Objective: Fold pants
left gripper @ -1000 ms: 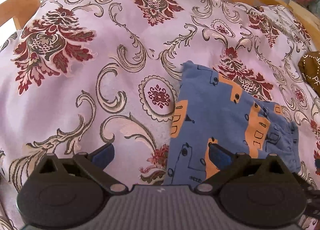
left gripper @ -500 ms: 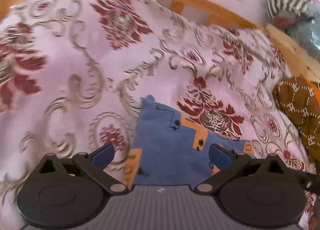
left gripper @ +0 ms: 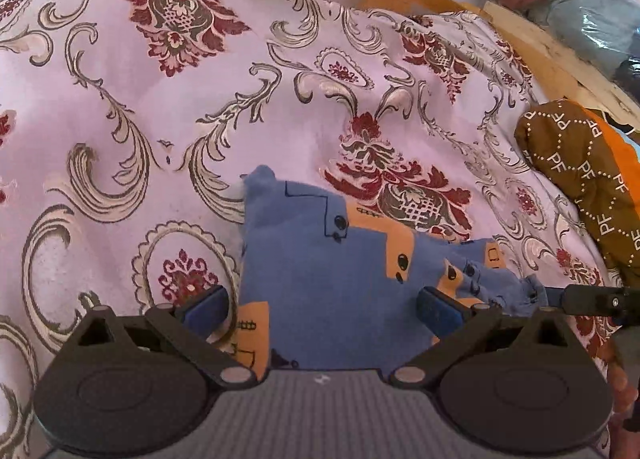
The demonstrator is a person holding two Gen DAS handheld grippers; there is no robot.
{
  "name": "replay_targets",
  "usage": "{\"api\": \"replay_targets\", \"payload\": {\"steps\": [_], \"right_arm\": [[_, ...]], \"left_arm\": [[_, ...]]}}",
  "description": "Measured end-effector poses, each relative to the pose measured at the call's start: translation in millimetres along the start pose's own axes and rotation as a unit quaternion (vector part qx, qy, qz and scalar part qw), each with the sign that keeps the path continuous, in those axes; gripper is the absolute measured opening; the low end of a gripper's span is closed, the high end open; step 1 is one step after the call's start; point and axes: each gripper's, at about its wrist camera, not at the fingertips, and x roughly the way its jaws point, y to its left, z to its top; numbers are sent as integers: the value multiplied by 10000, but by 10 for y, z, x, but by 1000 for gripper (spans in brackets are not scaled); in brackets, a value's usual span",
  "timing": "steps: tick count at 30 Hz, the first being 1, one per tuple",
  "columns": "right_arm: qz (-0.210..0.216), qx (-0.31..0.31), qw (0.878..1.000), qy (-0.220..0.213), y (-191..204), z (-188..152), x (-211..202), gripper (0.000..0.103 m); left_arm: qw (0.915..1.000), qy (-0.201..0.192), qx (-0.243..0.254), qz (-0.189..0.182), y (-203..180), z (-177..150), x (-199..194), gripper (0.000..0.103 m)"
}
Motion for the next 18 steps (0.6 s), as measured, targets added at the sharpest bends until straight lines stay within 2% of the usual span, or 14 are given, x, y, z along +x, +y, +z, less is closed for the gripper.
{"api": "replay_targets", "payload": {"steps": [7,13,18], "right_arm": [[-224,-254,9992,-211,82,-108,62,103],[45,-128,9996,-231,105,-141,64,102],[59,-70,9994,-341,84,-189,49,93]], "left_arm": [[9988,20,398,299,-53,-64,36,103],[9976,51,576,376,-87,-86,43,103],[9974,100,624,343,-74,-93,57,103]]}}
